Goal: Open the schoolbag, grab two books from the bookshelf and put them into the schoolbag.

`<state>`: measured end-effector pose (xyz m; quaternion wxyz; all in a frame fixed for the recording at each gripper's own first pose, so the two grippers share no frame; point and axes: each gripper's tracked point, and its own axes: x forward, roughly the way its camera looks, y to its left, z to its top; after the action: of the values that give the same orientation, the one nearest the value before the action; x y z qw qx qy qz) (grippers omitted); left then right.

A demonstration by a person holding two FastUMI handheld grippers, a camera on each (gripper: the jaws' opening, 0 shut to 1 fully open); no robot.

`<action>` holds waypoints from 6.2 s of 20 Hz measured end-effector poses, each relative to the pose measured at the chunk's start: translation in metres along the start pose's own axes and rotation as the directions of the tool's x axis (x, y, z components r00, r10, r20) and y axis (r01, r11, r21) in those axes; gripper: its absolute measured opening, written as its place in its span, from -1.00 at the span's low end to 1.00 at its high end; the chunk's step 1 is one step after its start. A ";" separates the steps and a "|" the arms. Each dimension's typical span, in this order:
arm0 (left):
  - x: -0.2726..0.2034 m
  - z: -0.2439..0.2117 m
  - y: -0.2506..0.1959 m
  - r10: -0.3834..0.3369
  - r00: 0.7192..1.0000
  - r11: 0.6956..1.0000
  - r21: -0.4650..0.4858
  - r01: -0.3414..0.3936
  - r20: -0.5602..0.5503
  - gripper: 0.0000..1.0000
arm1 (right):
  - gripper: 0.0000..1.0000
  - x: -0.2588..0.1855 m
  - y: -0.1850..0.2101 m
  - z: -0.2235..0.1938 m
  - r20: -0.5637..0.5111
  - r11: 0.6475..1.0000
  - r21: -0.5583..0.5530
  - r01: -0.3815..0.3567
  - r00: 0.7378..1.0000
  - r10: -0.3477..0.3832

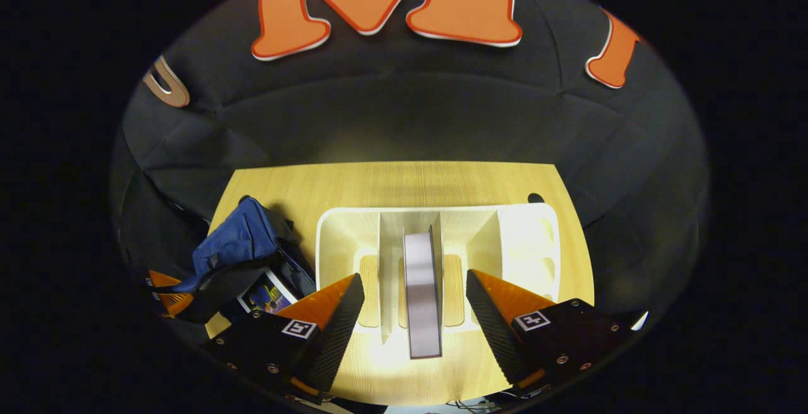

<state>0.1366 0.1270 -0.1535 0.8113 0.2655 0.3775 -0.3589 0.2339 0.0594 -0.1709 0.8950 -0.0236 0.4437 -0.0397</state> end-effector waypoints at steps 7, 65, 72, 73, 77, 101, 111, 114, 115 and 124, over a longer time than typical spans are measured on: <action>0.005 -0.003 0.001 -0.006 1.000 1.000 -0.009 0.006 -0.008 -0.91 | 0.44 0.031 -0.006 -0.028 -0.137 0.999 -0.019 0.047 0.989 -0.049; -0.014 0.011 -0.020 0.024 1.000 0.992 0.127 -0.023 -0.008 -0.90 | -0.46 0.018 0.243 -0.135 0.384 0.475 0.603 -0.641 0.755 0.532; -0.017 0.012 -0.011 0.045 0.999 0.992 0.114 -0.045 -0.001 -0.90 | -0.35 0.029 0.270 -0.123 0.363 0.552 0.574 -0.604 0.793 0.490; -0.017 0.010 -0.010 0.045 0.999 0.993 0.108 -0.044 -0.005 -0.90 | -0.25 0.030 0.270 -0.129 0.330 0.587 0.562 -0.582 0.809 0.487; -0.016 0.010 -0.011 0.041 0.999 0.994 0.098 -0.040 -0.005 -0.90 | 0.20 0.027 0.268 -0.139 0.271 0.602 0.571 -0.559 0.820 0.504; 0.004 -0.001 -0.050 0.004 1.000 0.998 0.067 -0.002 -0.027 0.99 | 0.94 -0.008 0.168 -0.176 0.237 0.663 0.583 -0.469 0.879 0.413; 0.009 0.032 -0.092 0.034 0.998 0.998 -0.056 -0.031 0.056 0.97 | 0.93 -0.032 0.087 -0.157 0.268 0.737 0.511 -0.442 0.897 0.353; 0.003 0.060 -0.115 0.073 0.989 0.991 -0.121 -0.057 0.131 0.97 | 0.93 -0.059 0.031 -0.136 0.324 0.801 0.441 -0.404 0.904 0.277; 0.001 0.065 -0.115 0.111 0.983 0.988 -0.128 -0.092 0.150 0.96 | 0.92 -0.069 0.011 -0.129 0.354 0.831 0.409 -0.378 0.905 0.237; -0.044 0.120 -0.173 0.340 0.871 0.910 -0.359 -0.209 0.355 0.96 | 0.93 -0.177 -0.100 -0.071 0.668 0.974 0.140 -0.175 0.743 0.037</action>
<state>0.0319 -0.0443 -0.0773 0.9466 0.1058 0.2083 -0.2223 0.0658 -0.0245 -0.0654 0.9925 0.0765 0.0927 -0.0205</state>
